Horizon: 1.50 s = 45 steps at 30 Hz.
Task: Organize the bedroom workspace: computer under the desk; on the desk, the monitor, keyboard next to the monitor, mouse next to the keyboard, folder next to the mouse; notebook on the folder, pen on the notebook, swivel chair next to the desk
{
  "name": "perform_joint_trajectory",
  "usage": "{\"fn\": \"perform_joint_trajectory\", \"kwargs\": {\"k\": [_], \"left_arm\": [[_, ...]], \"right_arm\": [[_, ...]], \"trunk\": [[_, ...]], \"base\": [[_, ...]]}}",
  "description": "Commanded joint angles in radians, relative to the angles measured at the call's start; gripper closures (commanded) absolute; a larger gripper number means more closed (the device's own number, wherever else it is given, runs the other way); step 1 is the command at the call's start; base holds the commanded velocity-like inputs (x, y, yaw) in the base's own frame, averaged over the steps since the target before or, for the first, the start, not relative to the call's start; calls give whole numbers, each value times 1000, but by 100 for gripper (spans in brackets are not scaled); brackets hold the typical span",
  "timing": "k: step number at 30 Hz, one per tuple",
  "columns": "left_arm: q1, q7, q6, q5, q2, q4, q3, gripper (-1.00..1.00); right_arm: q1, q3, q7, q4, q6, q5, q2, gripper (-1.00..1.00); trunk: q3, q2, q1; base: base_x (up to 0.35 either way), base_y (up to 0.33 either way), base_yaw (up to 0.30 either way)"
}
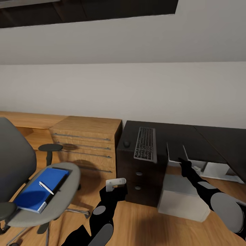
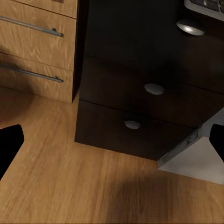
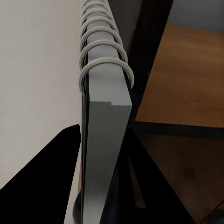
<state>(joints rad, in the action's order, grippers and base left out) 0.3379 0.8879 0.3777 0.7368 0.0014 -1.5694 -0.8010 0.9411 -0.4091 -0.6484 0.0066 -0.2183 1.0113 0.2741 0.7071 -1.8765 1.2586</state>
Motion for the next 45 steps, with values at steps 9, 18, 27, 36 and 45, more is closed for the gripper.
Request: {"fn": "perform_joint_trajectory", "kwargs": {"k": [9,18,27,36,45], "left_arm": [[1,10,4,4,0,-1,-1,-100],[1,11,4,4,0,-1,-1,-100],[1,8,4,4,1,0,0,-100],[1,9,4,4,2,0,0,-100],[1,10,4,4,2,0,0,-100]], "right_arm": [[1,-2,-1,3,-10,10,-6,100],[1,-2,2,1,-9,8,-8,-100],[1,-2,3,1,-10,6,-6,-100],[1,-2,3,1,-12,6,-4,-100],[1,-2,4,1,-11,4,-1,-100]], "trunk": [[1,0,0],[1,0,0],[1,0,0],[1,0,0],[1,0,0]], "base": [[169,0,0],[7,0,0],[-25,0,0],[-294,0,0],[-331,-7,0]]}}
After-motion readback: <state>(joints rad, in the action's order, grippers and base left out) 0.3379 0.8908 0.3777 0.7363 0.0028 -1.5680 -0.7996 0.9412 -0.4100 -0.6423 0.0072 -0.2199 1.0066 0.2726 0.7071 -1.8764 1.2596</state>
